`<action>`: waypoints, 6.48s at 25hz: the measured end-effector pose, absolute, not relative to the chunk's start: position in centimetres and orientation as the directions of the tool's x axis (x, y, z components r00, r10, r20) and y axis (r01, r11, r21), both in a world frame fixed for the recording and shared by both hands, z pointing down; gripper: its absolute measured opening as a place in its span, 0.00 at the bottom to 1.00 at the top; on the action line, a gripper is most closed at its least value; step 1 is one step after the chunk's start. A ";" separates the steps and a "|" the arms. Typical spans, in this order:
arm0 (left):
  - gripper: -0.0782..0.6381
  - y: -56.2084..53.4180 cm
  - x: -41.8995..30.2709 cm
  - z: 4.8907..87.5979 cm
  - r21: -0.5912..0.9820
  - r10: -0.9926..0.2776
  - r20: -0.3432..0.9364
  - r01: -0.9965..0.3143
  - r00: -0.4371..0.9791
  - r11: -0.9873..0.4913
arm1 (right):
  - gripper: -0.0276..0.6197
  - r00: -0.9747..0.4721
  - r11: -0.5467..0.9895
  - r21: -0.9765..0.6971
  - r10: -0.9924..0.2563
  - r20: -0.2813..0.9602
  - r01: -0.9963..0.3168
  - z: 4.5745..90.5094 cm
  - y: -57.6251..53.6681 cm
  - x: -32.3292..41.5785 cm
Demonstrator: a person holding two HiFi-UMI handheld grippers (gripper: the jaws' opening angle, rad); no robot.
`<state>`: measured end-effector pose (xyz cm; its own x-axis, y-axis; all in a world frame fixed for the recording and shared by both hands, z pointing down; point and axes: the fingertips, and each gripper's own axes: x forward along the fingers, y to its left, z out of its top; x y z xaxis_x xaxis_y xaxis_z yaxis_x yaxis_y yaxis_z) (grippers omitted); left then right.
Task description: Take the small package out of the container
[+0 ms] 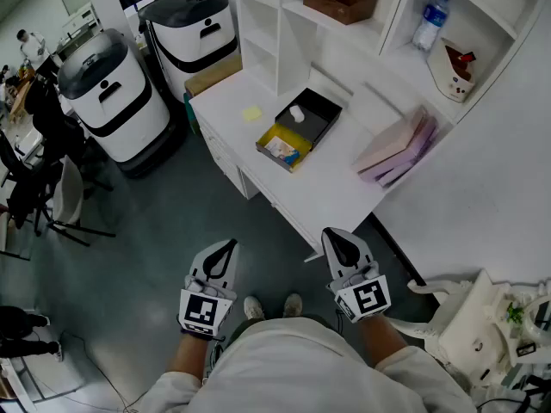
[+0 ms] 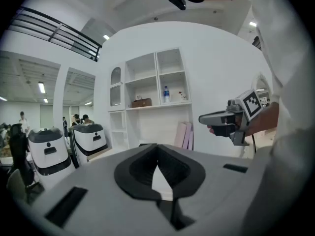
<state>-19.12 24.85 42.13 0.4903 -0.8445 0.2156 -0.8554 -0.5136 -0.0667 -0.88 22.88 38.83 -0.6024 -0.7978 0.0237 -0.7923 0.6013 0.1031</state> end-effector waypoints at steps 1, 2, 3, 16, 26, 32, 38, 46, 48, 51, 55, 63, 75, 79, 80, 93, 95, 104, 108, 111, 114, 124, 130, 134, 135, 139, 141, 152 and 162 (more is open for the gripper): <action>0.12 24.7 -19.0 41.8 -0.083 -0.847 0.194 -0.852 0.495 -0.517 | 0.08 -0.603 0.602 0.102 -0.797 0.023 -0.792 38.9 22.8 -0.6; 0.12 24.6 -18.9 41.6 -0.095 -0.849 0.176 -0.850 0.499 -0.519 | 0.08 -0.604 0.603 0.101 -0.797 0.023 -0.791 38.9 22.7 -0.4; 0.12 24.5 -18.9 41.4 -0.102 -0.851 0.165 -0.849 0.499 -0.518 | 0.08 -0.603 0.602 0.100 -0.797 0.023 -0.792 38.9 22.6 -0.2; 0.12 25.1 -18.9 41.4 -0.090 -0.853 0.154 -0.853 0.498 -0.514 | 0.08 -0.592 0.590 0.096 -0.806 0.012 -0.801 38.7 23.1 0.2; 0.41 24.4 -17.9 41.5 -0.094 -0.853 0.154 -0.852 0.499 -0.515 | 0.08 -0.605 0.605 0.070 -0.796 0.021 -0.793 39.6 23.2 1.0; 0.78 22.9 -17.7 40.0 -0.122 -0.889 0.153 -0.884 0.433 -0.451 | 0.08 -0.611 0.612 0.059 -0.791 0.035 -0.789 40.3 22.9 2.0; 0.79 21.0 -16.0 40.7 -0.142 -0.880 0.164 -0.872 0.446 -0.468 | 0.08 -0.612 0.613 0.036 -0.790 0.046 -0.789 41.3 22.1 3.6; 0.78 18.0 -15.2 41.2 -0.201 -0.884 0.178 -0.864 0.431 -0.462 | 0.08 -0.631 0.633 0.016 -0.774 0.057 -0.774 42.6 20.8 5.3; 0.78 17.2 -15.3 41.2 -0.207 -0.886 0.178 -0.864 0.428 -0.459 | 0.08 -0.631 0.633 0.015 -0.774 0.062 -0.774 42.9 20.5 5.3; 0.78 15.6 -15.6 41.1 -0.194 -0.888 0.162 -0.868 0.431 -0.457 | 0.08 -0.622 0.624 0.019 -0.780 0.068 -0.781 43.0 19.7 5.5; 0.78 12.7 -16.0 42.3 -0.173 -0.878 0.161 -0.862 0.452 -0.476 | 0.08 -0.595 0.598 0.022 -0.799 0.089 -0.801 43.6 17.5 5.5; 0.78 5.3 -17.8 43.4 -0.162 -0.845 0.166 -0.831 0.508 -0.532 | 0.08 -0.531 0.536 0.021 -0.841 0.103 -0.844 43.8 11.0 2.8; 0.78 -8.0 -19.9 44.1 -0.209 -0.717 0.240 -0.687 0.654 -0.696 | 0.08 -0.365 0.371 0.023 -0.922 0.129 -0.928 42.0 0.7 -0.6; 0.78 -11.4 -19.7 45.7 -0.232 -0.649 0.287 -0.607 0.704 -0.760 | 0.08 -0.311 0.316 0.019 -0.941 0.134 -0.949 42.0 -1.6 -1.9; 0.78 -12.1 -19.4 46.3 -0.243 -0.632 0.305 -0.583 0.713 -0.775 | 0.08 -0.302 0.307 0.018 -0.943 0.136 -0.951 42.0 -2.1 -2.2; 0.78 -17.8 -11.3 55.9 -0.448 -0.431 0.619 -0.155 0.657 -0.880 | 0.08 -0.287 0.288 -0.017 -0.943 0.167 -0.958 43.2 -5.9 1.9; 0.78 -18.1 -10.5 57.8 -0.452 -0.387 0.680 -0.060 0.623 -0.890 | 0.08 -0.275 0.275 -0.028 -0.944 0.182 -0.961 43.5 -6.0 2.8; 0.78 -20.1 -7.4 66.8 -0.422 -0.273 0.847 0.263 0.457 -0.868 | 0.08 -0.185 0.176 -0.056 -0.956 0.226 -0.983 45.5 -4.7 6.9; 0.78 -20.5 -6.5 69.7 -0.391 -0.244 0.881 0.335 0.405 -0.857 | 0.08 -0.143 0.133 -0.057 -0.959 0.244 -0.989 46.2 -3.7 8.7; 0.78 -20.9 -6.1 71.6 -0.364 -0.223 0.907 0.400 0.357 -0.841 | 0.08 -0.115 0.102 -0.062 -0.959 0.260 -0.993 46.7 -3.1 9.8; 0.78 -20.9 -6.5 73.6 -0.305 -0.181 0.939 0.461 0.294 -0.833 | 0.08 -0.090 0.074 -0.068 -0.959 0.269 -0.995 46.9 -2.7 10.7; 0.71 -20.2 -6.2 77.0 -0.167 -0.072 0.979 0.542 0.192 -0.824 | 0.08 -0.052 0.027 -0.087 -0.954 0.294 -0.996 48.0 -2.4 12.0; 0.68 -19.9 -5.8 78.6 -0.113 -0.035 0.988 0.557 0.149 -0.823 | 0.08 -0.038 0.008 -0.094 -0.943 0.329 -0.995 48.8 -2.3 13.2; 0.68 -20.7 -5.4 78.5 -0.117 -0.033 0.986 0.538 0.163 -0.835 | 0.08 -0.032 0.004 -0.088 -0.948 0.318 -0.996 48.8 -2.9 13.8; 0.68 -20.8 -5.3 78.5 -0.118 -0.033 0.986 0.536 0.165 -0.836 | 0.08 -0.034 0.005 -0.089 -0.947 0.320 -0.996 48.8 -3.0 13.9; 0.68 -20.9 -5.2 78.5 -0.112 -0.026 0.986 0.530 0.167 -0.840 | 0.08 -0.042 0.013 -0.091 -0.945 0.325 -0.996 48.9 -3.5 14.1; 0.68 -20.8 -5.4 78.4 -0.092 -0.010 0.987 0.525 0.158 -0.846 | 0.08 -0.050 0.020 -0.092 -0.942 0.332 -0.996 48.9 -3.7 14.1; 0.67 -18.9 -5.8 79.3 0.003 0.065 0.995 0.604 0.080 -0.797 | 0.08 -0.053 0.014 -0.113 -0.935 0.352 -0.994 49.5 -3.4 14.5; 0.67 -19.6 -4.7 80.0 -0.028 0.032 0.995 0.598 0.089 -0.801 | 0.08 -0.033 -0.016 -0.132 -0.932 0.361 -0.991 49.9 -2.9 15.4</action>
<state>-4.68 -19.60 79.95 0.0894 0.0316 0.9955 0.5981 -0.8009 -0.0283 15.42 -2.94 49.87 -0.0329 -0.9321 0.3606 -0.9912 -0.0160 -0.1318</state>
